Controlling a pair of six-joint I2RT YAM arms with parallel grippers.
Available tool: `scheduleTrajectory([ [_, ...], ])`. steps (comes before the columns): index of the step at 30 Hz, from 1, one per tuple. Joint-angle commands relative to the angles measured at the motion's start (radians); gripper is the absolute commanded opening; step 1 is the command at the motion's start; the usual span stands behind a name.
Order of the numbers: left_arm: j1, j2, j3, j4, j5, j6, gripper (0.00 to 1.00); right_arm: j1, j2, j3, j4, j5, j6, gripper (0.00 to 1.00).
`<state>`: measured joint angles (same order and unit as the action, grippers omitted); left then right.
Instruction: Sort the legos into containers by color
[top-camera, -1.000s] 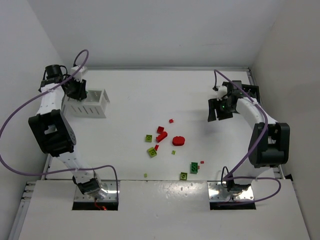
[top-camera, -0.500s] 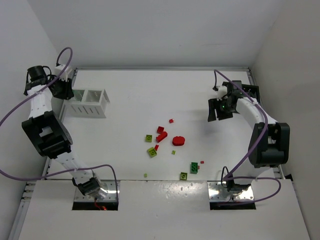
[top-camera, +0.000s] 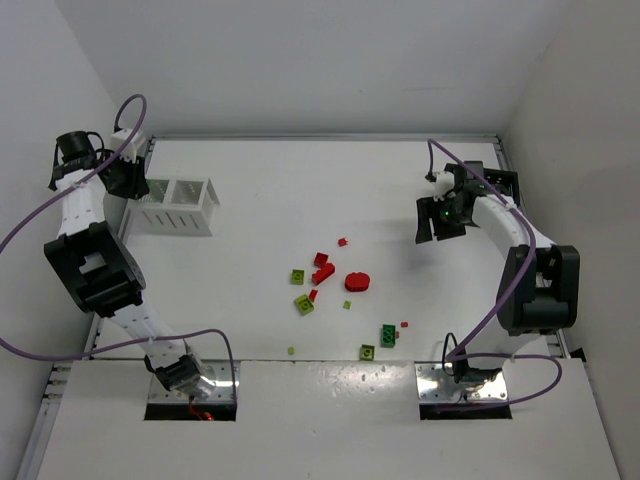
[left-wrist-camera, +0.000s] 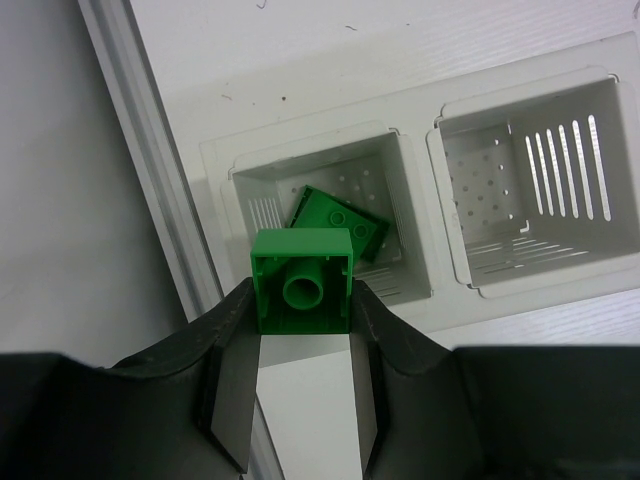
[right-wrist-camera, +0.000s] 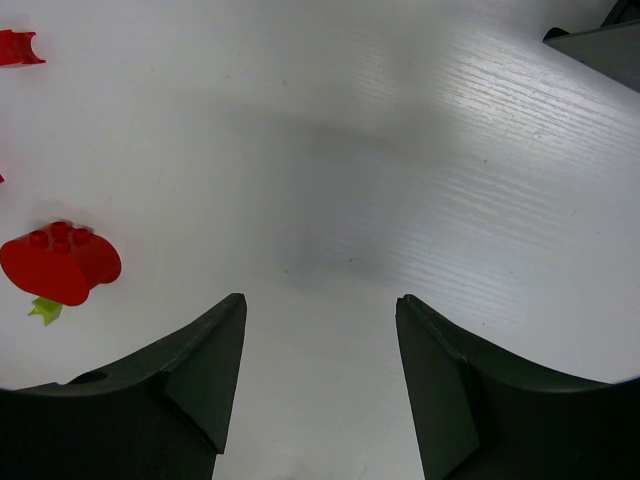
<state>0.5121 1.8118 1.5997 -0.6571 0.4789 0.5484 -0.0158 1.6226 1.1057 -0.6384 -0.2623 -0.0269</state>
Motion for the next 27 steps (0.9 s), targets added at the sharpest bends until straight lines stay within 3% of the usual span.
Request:
scheduleTrajectory([
  [1, 0.003, -0.002, 0.025, 0.011, 0.018, 0.001, 0.3, 0.007, -0.006, 0.022, 0.005, -0.005, -0.013, 0.62],
  [22, -0.024, 0.017, 0.006, 0.011, 0.0, 0.01, 0.34, 0.007, -0.006, 0.013, 0.005, -0.005, -0.013, 0.62],
  [24, -0.024, 0.017, 0.006, 0.011, 0.0, 0.01, 0.35, 0.007, -0.006, 0.013, 0.005, -0.005, -0.013, 0.62],
  [27, -0.024, 0.017, 0.006, 0.011, 0.0, 0.01, 0.45, 0.007, -0.006, 0.013, 0.005, -0.005, -0.013, 0.62],
])
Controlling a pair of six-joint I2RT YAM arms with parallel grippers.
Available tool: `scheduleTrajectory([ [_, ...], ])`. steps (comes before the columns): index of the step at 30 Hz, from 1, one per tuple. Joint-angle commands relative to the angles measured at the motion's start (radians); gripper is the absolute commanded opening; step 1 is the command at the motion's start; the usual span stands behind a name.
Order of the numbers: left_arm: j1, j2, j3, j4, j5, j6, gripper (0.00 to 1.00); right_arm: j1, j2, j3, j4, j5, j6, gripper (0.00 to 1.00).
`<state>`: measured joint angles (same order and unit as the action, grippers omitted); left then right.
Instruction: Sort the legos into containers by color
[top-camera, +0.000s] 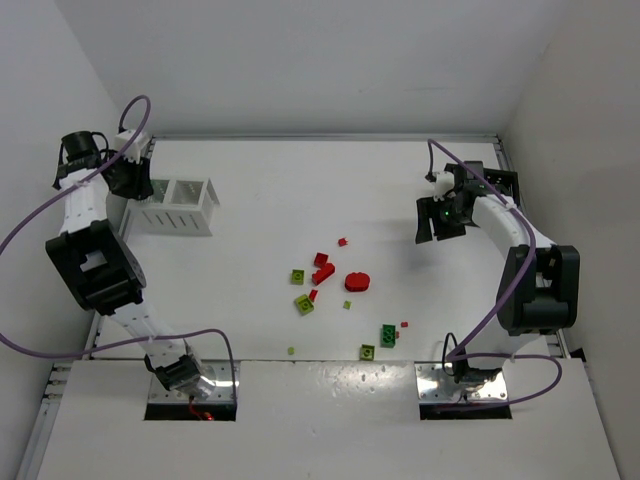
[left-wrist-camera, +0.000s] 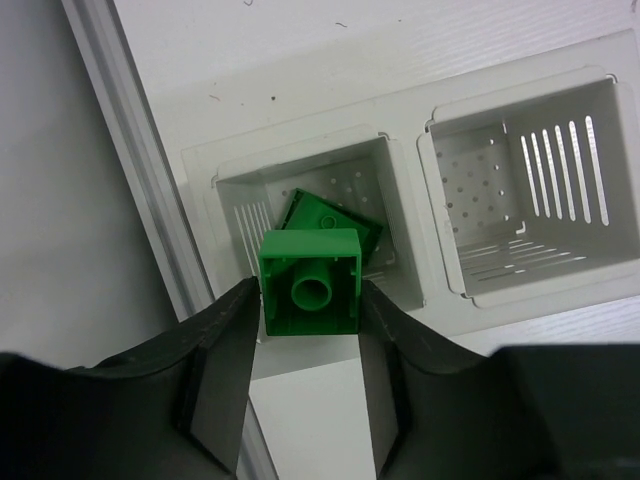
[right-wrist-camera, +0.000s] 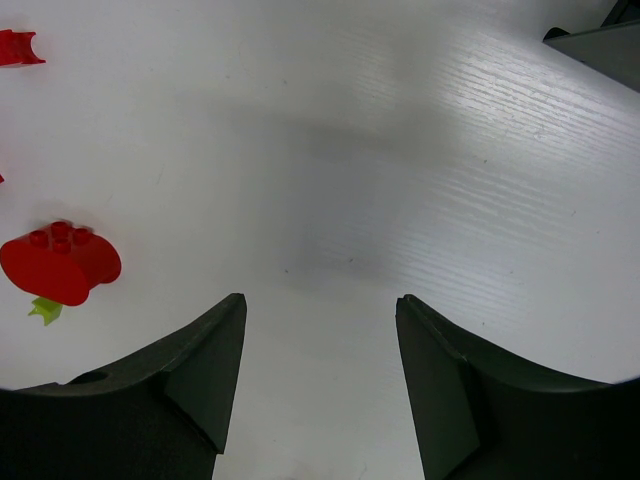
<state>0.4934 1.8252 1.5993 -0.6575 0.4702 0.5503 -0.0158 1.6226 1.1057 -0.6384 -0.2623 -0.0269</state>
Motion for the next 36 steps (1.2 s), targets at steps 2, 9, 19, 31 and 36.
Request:
scheduleTrajectory([
  [2, -0.006, 0.003, 0.007, 0.012, 0.008, 0.017, 0.59, 0.007, -0.006, 0.013, 0.005, -0.005, -0.013, 0.62],
  [9, -0.03, -0.036, 0.042, 0.003, 0.036, -0.004, 0.66, 0.007, -0.006, 0.013, 0.005, -0.005, -0.013, 0.62],
  [19, -0.68, -0.467, -0.309, -0.019, 0.104, 0.015, 0.66, 0.007, -0.004, 0.013, 0.023, 0.037, -0.004, 0.62],
  [31, -1.599, -0.284, -0.449, 0.426, -0.041, -0.423, 0.69, -0.012, 0.097, 0.043, 0.036, 0.178, 0.104, 0.76],
  [36, -1.684, -0.184, -0.438, 0.498, -0.041, -0.423, 0.82, -0.012, 0.106, 0.043, 0.045, 0.233, 0.134, 1.0],
])
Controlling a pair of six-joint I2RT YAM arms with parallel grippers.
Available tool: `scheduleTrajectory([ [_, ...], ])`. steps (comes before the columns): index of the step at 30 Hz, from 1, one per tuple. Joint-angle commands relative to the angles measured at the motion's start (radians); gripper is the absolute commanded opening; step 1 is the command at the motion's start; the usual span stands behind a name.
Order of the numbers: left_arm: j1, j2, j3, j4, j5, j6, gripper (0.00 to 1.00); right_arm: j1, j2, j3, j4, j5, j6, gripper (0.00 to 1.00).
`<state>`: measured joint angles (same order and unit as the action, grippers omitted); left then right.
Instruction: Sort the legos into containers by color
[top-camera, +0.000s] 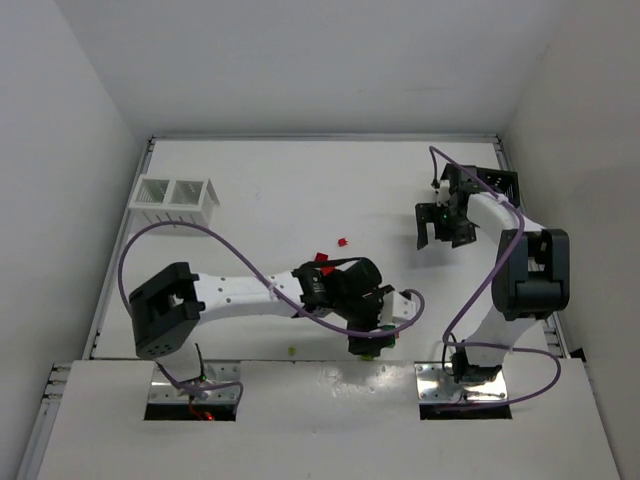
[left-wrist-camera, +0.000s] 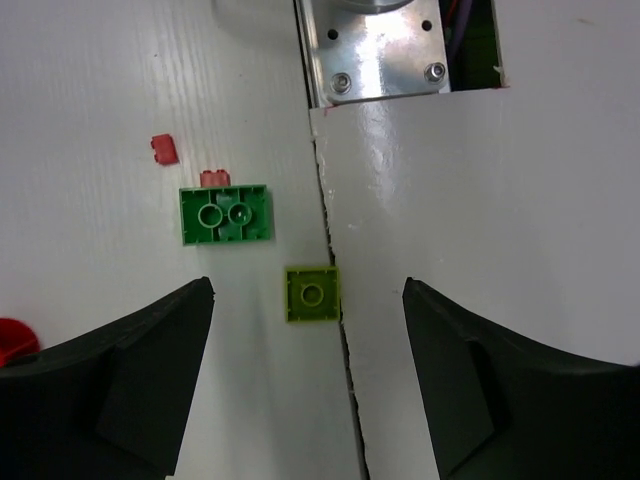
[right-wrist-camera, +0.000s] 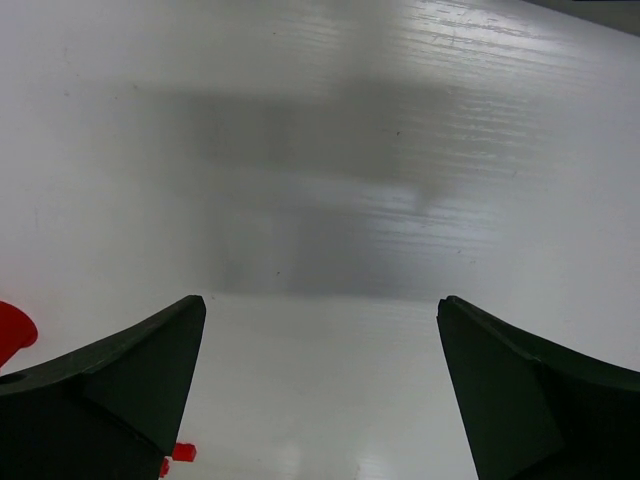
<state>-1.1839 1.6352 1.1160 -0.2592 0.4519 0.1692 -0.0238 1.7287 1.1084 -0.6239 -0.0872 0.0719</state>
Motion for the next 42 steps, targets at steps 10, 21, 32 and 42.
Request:
scheduleTrajectory([
  [10, -0.036, 0.155, 0.034, 0.245, -0.125, -0.062, 0.83, -0.013, 0.0, 0.05, 0.03, 0.049, 0.035, 1.0],
  [21, -0.036, 0.248, 0.034, 0.285, -0.145, -0.042, 0.84, -0.022, -0.027, 0.059, 0.021, 0.006, 0.035, 1.0],
  [32, -0.036, 0.328, 0.08, 0.264, -0.127, -0.033, 0.86, -0.022, -0.037, 0.05, 0.021, -0.013, 0.035, 1.0],
  [42, -0.045, 0.377, 0.1, 0.255, -0.117, -0.043, 0.71, -0.022, -0.037, 0.05, 0.021, -0.013, 0.026, 1.0],
])
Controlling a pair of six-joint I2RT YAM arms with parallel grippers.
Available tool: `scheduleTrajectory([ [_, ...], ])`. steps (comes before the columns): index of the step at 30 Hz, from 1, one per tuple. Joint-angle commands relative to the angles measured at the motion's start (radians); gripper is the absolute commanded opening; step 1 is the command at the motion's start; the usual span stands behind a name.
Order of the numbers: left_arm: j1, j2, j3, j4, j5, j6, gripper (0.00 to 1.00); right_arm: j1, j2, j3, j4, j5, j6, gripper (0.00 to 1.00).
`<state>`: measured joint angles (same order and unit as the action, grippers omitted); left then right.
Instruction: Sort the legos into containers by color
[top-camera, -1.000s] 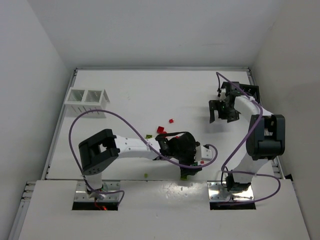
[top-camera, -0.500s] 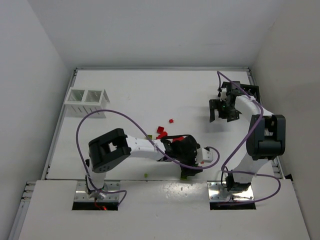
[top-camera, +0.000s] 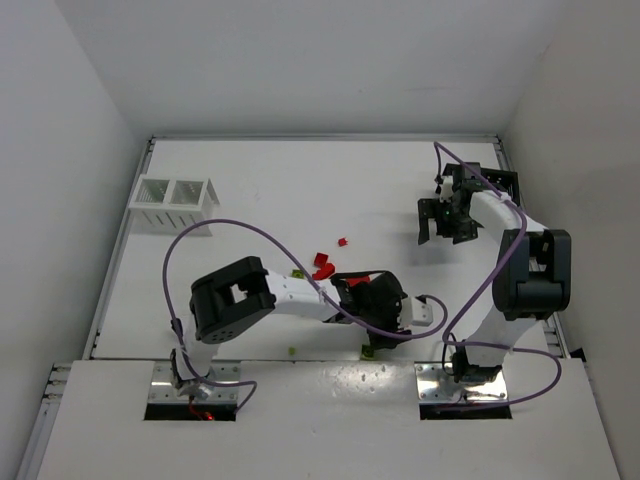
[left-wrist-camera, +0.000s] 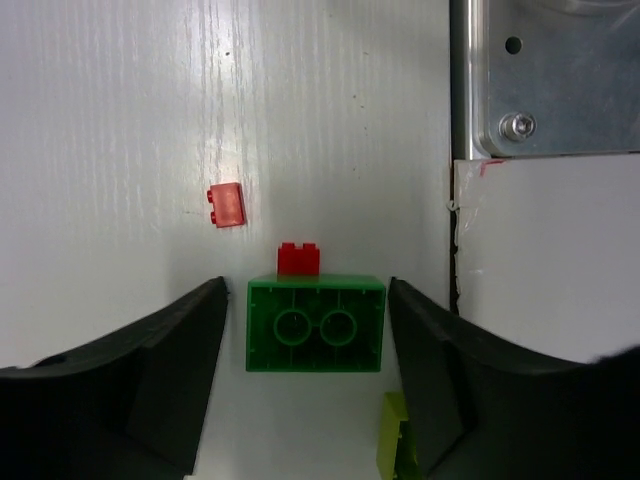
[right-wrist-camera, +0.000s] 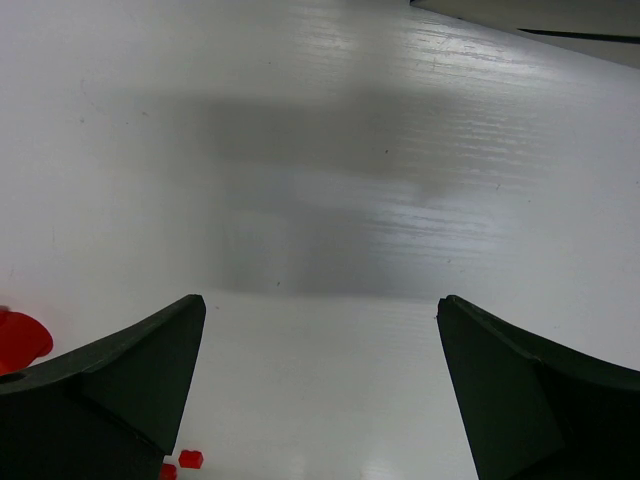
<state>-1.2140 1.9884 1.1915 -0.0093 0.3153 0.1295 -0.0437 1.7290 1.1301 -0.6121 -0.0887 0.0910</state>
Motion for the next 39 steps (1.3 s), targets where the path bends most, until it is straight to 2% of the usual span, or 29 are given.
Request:
scheduleTrajectory([
  [1, -0.015, 0.024, 0.025, 0.005, 0.019, -0.004, 0.65, -0.002, -0.037, 0.028, 0.009, -0.011, 0.007, 1.0],
  [3, -0.015, 0.015, 0.016, -0.004, 0.019, 0.005, 0.57, -0.002, -0.037, 0.028, 0.009, -0.011, 0.007, 1.0],
  [4, -0.015, 0.015, 0.016, -0.004, 0.019, 0.015, 0.48, -0.002, -0.037, 0.028, 0.009, -0.011, 0.007, 1.0],
  [7, 0.019, -0.028, -0.007, -0.04, 0.019, 0.035, 0.31, -0.002, -0.037, 0.028, 0.009, -0.011, -0.002, 1.0],
  [13, 0.112, -0.229, -0.052, -0.112, 0.005, 0.079, 0.28, -0.002, -0.037, 0.028, 0.0, -0.02, -0.002, 1.0],
  [16, 0.223, -0.387, -0.02, -0.205, -0.007, 0.079, 0.28, -0.002, -0.037, 0.037, 0.0, -0.031, -0.002, 1.0],
  [17, 0.301, -0.422, 0.008, -0.281, -0.007, 0.062, 0.28, -0.002, -0.037, 0.037, 0.0, -0.031, -0.002, 1.0],
  [20, 0.462, -0.568, 0.089, -0.357, 0.004, 0.05, 0.28, -0.002, -0.037, 0.037, 0.0, -0.04, -0.002, 1.0],
  [21, 0.585, -0.601, 0.129, -0.41, 0.004, 0.05, 0.28, -0.002, -0.037, 0.037, 0.0, -0.04, -0.002, 1.0],
  [23, 0.722, -0.684, 0.154, -0.454, 0.004, 0.085, 0.29, 0.016, -0.037, 0.037, 0.0, -0.04, -0.023, 1.0],
  [25, 1.022, -0.742, 0.163, -0.498, -0.01, 0.139, 0.33, 0.016, -0.048, 0.027, 0.009, -0.03, -0.033, 1.0],
  [27, 1.18, -0.752, 0.163, -0.523, 0.014, 0.176, 0.35, 0.016, -0.048, 0.027, 0.009, -0.029, -0.033, 1.0],
  [29, 1.33, -0.711, 0.184, -0.567, 0.121, 0.215, 0.35, 0.025, -0.048, 0.027, 0.009, -0.04, -0.043, 1.0],
  [30, 1.452, -0.686, 0.2, -0.61, 0.157, 0.241, 0.35, 0.025, -0.048, 0.027, 0.009, -0.051, -0.043, 1.0],
  [33, 1.602, -0.579, 0.246, -0.646, 0.225, 0.266, 0.31, 0.025, -0.057, 0.027, 0.009, -0.071, -0.062, 1.0],
  [36, 1.659, -0.498, 0.272, -0.646, 0.235, 0.289, 0.26, 0.036, -0.057, 0.027, 0.009, -0.071, -0.071, 1.0],
  [39, 1.726, -0.374, 0.325, -0.636, 0.235, 0.289, 0.26, 0.036, -0.066, 0.017, 0.009, -0.08, -0.082, 1.0],
])
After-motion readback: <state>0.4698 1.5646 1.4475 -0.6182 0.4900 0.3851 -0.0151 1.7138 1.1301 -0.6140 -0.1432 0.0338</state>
